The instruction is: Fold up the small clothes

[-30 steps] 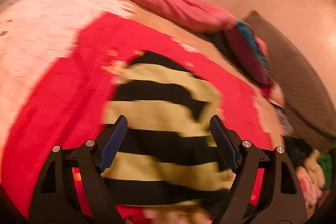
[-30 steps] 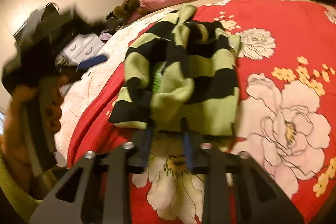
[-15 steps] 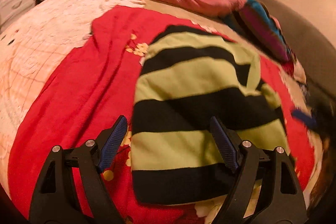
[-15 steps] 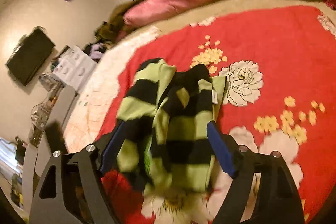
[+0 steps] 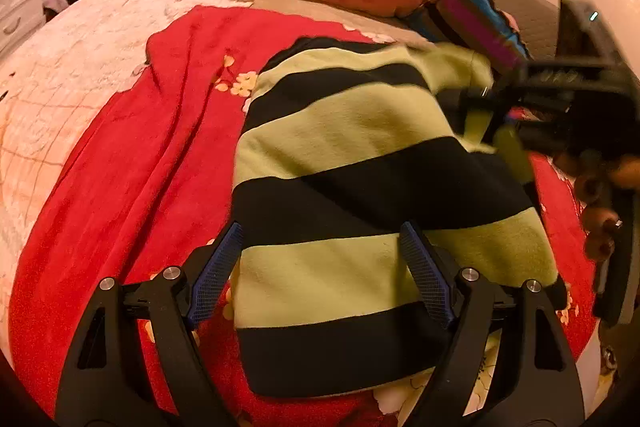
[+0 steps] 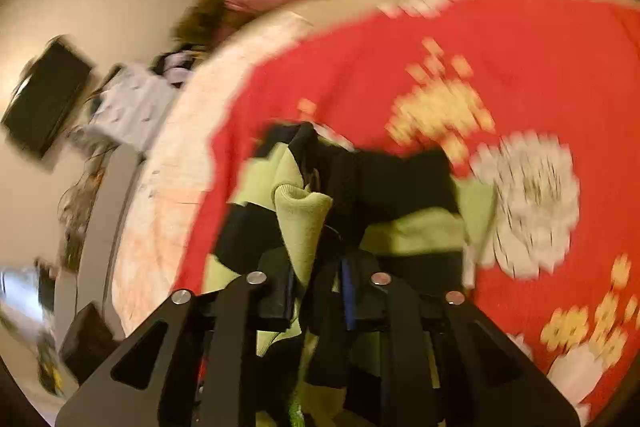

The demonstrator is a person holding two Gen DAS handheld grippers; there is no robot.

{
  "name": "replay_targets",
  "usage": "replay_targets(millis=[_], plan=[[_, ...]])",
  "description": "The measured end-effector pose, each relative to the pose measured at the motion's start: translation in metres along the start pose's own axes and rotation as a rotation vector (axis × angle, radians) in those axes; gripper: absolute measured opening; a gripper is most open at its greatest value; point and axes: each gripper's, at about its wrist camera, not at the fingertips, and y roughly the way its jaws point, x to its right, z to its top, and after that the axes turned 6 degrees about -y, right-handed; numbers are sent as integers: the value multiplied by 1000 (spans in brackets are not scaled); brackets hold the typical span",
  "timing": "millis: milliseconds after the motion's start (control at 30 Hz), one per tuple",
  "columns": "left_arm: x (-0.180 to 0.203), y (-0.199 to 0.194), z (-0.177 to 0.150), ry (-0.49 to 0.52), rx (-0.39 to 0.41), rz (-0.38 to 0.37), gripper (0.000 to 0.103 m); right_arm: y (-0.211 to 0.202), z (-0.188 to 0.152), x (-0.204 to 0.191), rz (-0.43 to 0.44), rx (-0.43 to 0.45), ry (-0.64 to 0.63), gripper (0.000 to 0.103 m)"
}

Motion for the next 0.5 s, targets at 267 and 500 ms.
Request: replay_targets(millis=[267,500], plan=[[22,9,-8,116,-30,10,73,6,10,29,-312,-25,-105,34],[15,7,-6,73,-36,-11,74,-60,-18,37,-105,132,7,40]])
